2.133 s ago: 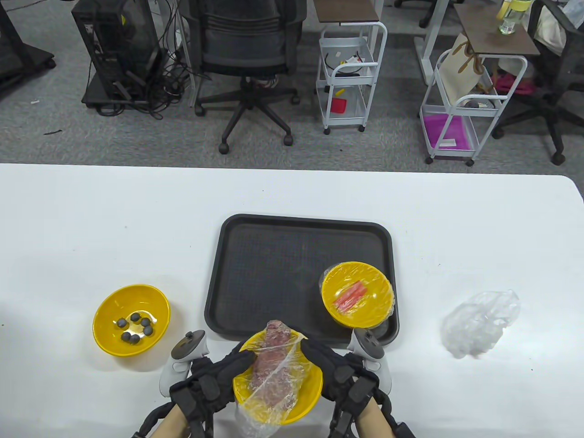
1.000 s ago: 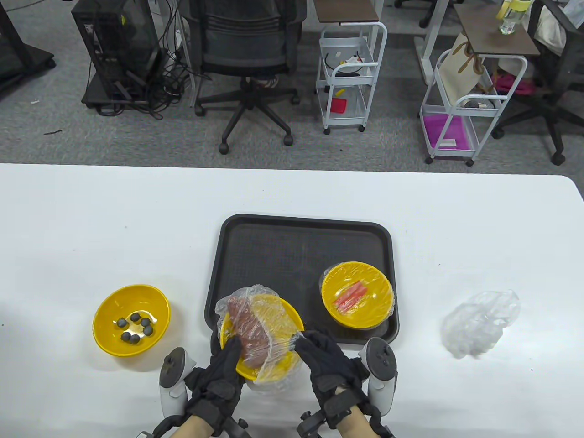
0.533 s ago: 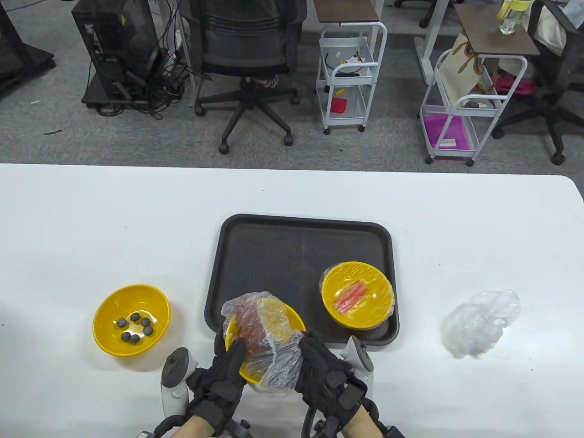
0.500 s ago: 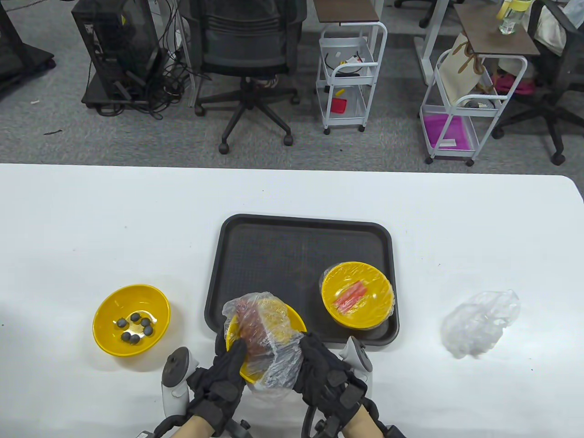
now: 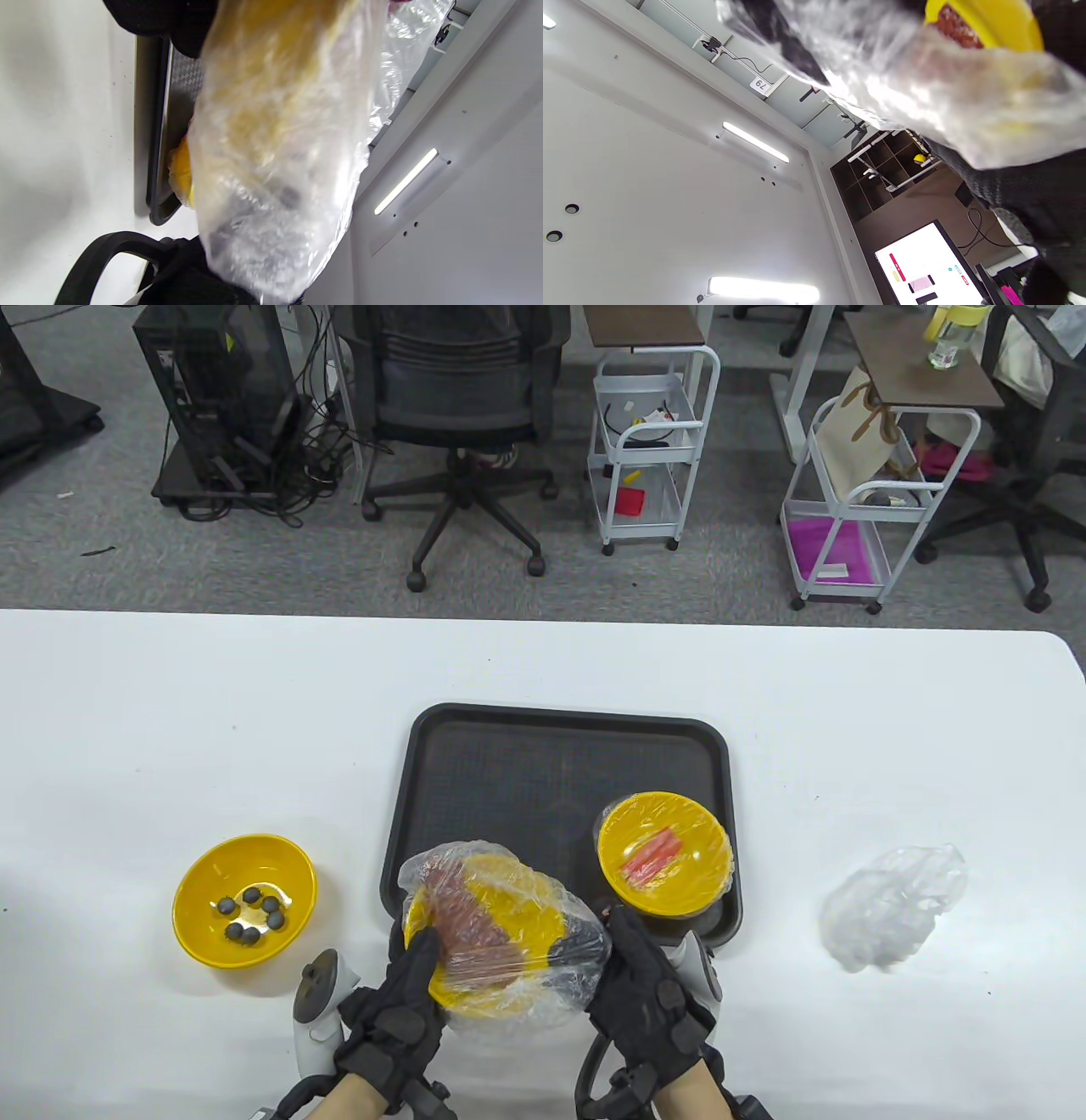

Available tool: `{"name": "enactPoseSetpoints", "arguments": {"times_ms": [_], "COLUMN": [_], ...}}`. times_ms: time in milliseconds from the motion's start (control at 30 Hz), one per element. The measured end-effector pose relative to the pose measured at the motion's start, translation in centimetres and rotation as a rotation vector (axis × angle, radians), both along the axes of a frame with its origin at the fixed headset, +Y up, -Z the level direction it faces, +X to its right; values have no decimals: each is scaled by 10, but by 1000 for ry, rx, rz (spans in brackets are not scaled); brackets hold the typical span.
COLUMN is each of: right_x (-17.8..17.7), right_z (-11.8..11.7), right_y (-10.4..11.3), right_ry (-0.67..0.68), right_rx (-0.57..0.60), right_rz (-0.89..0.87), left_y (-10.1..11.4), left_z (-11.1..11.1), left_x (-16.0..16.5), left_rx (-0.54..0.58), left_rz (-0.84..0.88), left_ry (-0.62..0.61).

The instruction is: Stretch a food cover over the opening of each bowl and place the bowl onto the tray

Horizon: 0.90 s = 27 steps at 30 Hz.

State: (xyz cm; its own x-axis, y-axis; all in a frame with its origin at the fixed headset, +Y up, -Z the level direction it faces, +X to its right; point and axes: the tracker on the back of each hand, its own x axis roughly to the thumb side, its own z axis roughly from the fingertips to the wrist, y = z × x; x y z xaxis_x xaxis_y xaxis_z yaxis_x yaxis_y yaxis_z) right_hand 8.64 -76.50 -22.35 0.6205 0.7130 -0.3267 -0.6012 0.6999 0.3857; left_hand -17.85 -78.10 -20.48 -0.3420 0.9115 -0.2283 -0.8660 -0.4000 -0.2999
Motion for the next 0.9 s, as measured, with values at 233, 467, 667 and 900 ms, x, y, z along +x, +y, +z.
{"name": "enactPoseSetpoints", "arguments": {"times_ms": [233, 467, 667, 900], "right_x": [8, 11, 22, 25], "right_z": [2, -2, -7, -3], "right_y": [-9, -16, -13, -9], "right_ry": [-108, -196, -287, -310], "right_rx": [-130, -142, -98, -101], "right_rz": [110, 226, 304, 563], "left_y": [2, 1, 5, 2], "left_z": [-1, -4, -11, -9], "left_x": [-3, -6, 2, 8], "left_rx": [14, -3, 65, 81], "left_rz": [131, 195, 59, 125], "left_ry": [3, -80, -367, -344]}}
